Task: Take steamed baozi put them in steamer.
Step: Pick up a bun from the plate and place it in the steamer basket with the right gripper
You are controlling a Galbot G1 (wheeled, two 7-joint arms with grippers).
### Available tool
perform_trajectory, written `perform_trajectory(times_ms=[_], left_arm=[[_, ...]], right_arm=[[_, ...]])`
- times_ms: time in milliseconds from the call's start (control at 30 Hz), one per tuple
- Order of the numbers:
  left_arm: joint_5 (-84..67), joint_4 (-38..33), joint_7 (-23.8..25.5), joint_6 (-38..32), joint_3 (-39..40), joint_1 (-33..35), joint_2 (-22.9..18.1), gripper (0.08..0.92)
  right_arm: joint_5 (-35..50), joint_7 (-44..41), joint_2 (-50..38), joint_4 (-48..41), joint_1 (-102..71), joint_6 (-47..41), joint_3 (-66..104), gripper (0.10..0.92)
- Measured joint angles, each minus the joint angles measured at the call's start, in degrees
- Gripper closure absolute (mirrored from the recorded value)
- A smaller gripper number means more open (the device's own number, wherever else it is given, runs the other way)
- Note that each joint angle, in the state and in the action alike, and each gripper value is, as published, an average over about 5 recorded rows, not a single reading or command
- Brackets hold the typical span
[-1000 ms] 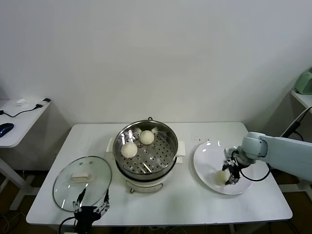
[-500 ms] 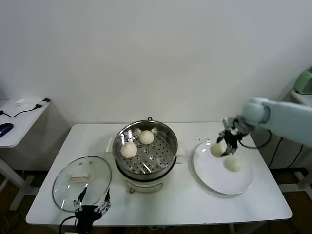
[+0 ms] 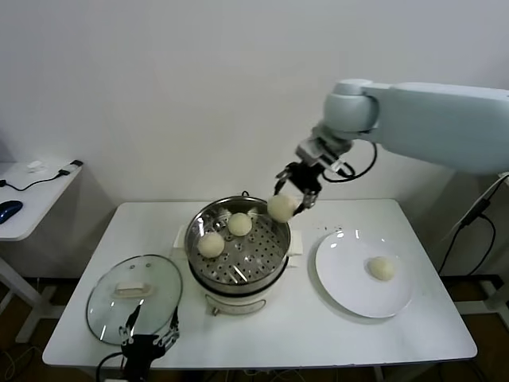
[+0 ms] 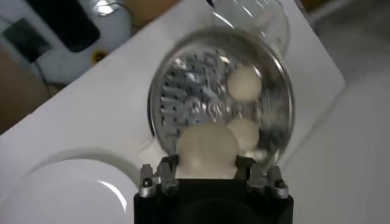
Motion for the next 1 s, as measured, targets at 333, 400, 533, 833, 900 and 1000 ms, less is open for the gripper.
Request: perform_trajectory(times_ms=[333, 400, 533, 833, 900, 1000], left_arm=[[-0.2, -0.3, -0.1, 0.1, -0.3, 0.3, -0.3, 0.177], [-0.2, -0.3, -0.1, 0.1, -0.4, 0.3, -0.3, 0.177], [-0.3, -0.3, -0.1, 0.1, -0.4, 0.4, -0.3, 0.177], [-0.4, -0.1, -0.2, 0.2, -0.3, 0.2, -0.2, 0.177], [-0.4, -0.1, -0.2, 0.2, -0.2, 0.1, -0.2, 0.177], [-0.4, 0.0, -0.2, 0.2, -0.2, 0.1, -0.2, 0.177]], right_arm=[[-10.2, 1.4, 7.9, -1.0, -7.2, 10.0, 1.3, 0.381], [-12.2, 1.9, 9.0, -2.0, -9.0, 11.1, 1.6, 0.381], [-15.7, 2.9, 11.1, -4.4, -12.6, 12.8, 2.2, 0.384], [-20.9, 4.7, 14.8, -9.8, -18.7, 15.5, 3.4, 0.381], [-21.6, 5.0, 15.4, -10.8, -19.6, 16.0, 3.6, 0.367], [-22.2, 5.4, 16.0, -12.0, -20.3, 16.9, 3.9, 0.308]])
